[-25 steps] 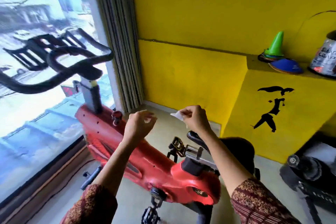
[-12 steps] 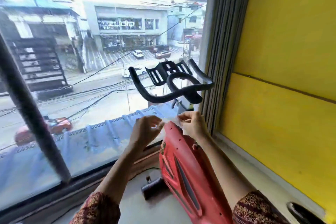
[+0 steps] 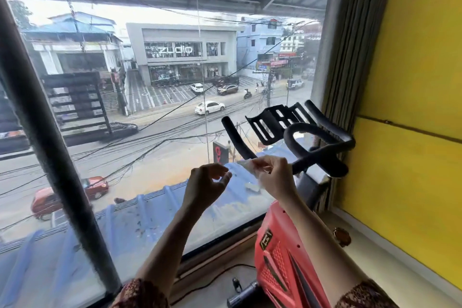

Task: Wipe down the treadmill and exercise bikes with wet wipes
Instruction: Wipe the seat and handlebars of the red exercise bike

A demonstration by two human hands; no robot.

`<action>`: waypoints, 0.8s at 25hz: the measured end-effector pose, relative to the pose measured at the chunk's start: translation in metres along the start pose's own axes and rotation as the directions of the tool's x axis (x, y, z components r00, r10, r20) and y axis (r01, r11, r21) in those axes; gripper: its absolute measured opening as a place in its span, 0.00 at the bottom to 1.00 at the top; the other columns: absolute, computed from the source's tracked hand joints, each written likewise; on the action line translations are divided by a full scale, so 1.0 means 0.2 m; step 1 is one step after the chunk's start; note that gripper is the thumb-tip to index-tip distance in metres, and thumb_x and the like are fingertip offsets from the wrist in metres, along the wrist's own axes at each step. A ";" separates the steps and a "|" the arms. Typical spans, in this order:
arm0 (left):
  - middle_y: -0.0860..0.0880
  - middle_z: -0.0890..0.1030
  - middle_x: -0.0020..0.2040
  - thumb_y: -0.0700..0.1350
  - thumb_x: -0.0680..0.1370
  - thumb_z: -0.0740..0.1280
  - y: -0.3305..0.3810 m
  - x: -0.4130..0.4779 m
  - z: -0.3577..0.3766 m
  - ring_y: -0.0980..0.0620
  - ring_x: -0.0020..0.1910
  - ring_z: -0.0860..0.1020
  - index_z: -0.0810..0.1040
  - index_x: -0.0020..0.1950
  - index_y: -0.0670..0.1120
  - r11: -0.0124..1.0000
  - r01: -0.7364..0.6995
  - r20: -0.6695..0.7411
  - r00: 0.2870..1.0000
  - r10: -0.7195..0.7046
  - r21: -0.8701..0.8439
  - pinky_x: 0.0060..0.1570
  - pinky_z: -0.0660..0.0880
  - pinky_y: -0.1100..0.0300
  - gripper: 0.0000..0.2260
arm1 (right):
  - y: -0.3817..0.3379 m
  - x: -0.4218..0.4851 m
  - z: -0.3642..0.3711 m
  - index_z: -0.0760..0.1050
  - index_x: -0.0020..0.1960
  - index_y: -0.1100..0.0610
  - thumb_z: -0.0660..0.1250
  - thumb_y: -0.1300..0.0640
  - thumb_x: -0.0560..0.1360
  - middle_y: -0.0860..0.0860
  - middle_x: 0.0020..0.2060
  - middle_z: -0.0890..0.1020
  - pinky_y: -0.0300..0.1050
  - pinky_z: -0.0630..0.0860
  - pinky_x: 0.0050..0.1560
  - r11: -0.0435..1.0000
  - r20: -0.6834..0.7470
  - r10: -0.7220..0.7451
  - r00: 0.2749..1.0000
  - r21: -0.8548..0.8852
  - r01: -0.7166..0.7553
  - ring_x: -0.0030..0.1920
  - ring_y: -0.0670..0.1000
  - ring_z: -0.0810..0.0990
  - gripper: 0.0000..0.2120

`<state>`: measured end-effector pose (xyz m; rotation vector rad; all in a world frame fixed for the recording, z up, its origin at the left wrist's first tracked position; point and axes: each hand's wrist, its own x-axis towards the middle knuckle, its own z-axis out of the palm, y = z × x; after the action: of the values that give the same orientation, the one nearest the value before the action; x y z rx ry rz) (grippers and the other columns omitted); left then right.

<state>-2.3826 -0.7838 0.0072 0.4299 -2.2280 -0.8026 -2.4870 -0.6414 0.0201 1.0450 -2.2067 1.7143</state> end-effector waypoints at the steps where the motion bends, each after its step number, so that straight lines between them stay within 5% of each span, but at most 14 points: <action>1: 0.55 0.83 0.39 0.43 0.74 0.72 -0.05 0.05 0.00 0.59 0.39 0.80 0.85 0.44 0.46 1.000 -0.002 0.005 1.000 0.002 -0.005 0.36 0.67 0.79 0.02 | 0.01 0.04 0.05 0.83 0.43 0.61 0.74 0.57 0.71 0.48 0.34 0.83 0.31 0.74 0.37 1.000 -0.011 0.007 1.000 -0.013 -0.007 0.32 0.32 0.77 0.07; 8: 0.57 0.83 0.41 0.45 0.74 0.72 -0.38 0.38 0.06 0.60 0.42 0.81 0.85 0.46 0.47 0.998 -0.005 0.021 1.000 0.007 -0.063 0.41 0.70 0.74 0.04 | 0.14 0.34 0.27 0.84 0.42 0.59 0.73 0.58 0.72 0.36 0.32 0.80 0.26 0.71 0.39 1.000 -0.056 0.003 0.998 -0.002 -0.003 0.36 0.30 0.78 0.04; 12: 0.58 0.83 0.40 0.45 0.74 0.72 -0.50 0.68 0.13 0.59 0.43 0.82 0.85 0.47 0.48 0.996 -0.047 0.007 0.999 0.048 -0.081 0.42 0.68 0.77 0.04 | 0.21 0.61 0.38 0.84 0.45 0.60 0.72 0.60 0.74 0.48 0.40 0.85 0.35 0.77 0.45 0.992 -0.185 -0.119 0.976 -0.057 0.110 0.43 0.41 0.81 0.04; 17: 0.58 0.83 0.43 0.44 0.73 0.73 -0.62 1.13 0.23 0.61 0.42 0.81 0.84 0.50 0.47 0.984 -0.125 0.005 0.992 0.126 -0.129 0.43 0.72 0.75 0.06 | 0.31 0.99 0.55 0.83 0.46 0.61 0.67 0.62 0.76 0.55 0.41 0.85 0.45 0.77 0.46 0.901 -0.226 -0.353 0.908 -0.345 0.264 0.43 0.54 0.82 0.06; 20: 0.57 0.82 0.45 0.44 0.73 0.74 -0.67 1.26 0.31 0.61 0.42 0.80 0.84 0.53 0.48 0.963 -0.143 -0.048 0.990 0.136 -0.230 0.44 0.74 0.73 0.09 | 0.38 1.07 0.62 0.83 0.48 0.61 0.66 0.63 0.75 0.55 0.41 0.84 0.36 0.74 0.50 0.868 -0.145 -0.363 0.920 -0.413 0.277 0.43 0.54 0.82 0.06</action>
<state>-2.5912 -0.9879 0.0147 0.1691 -2.0771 -0.9602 -2.6570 -0.8356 0.0300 0.9982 -1.9794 1.1318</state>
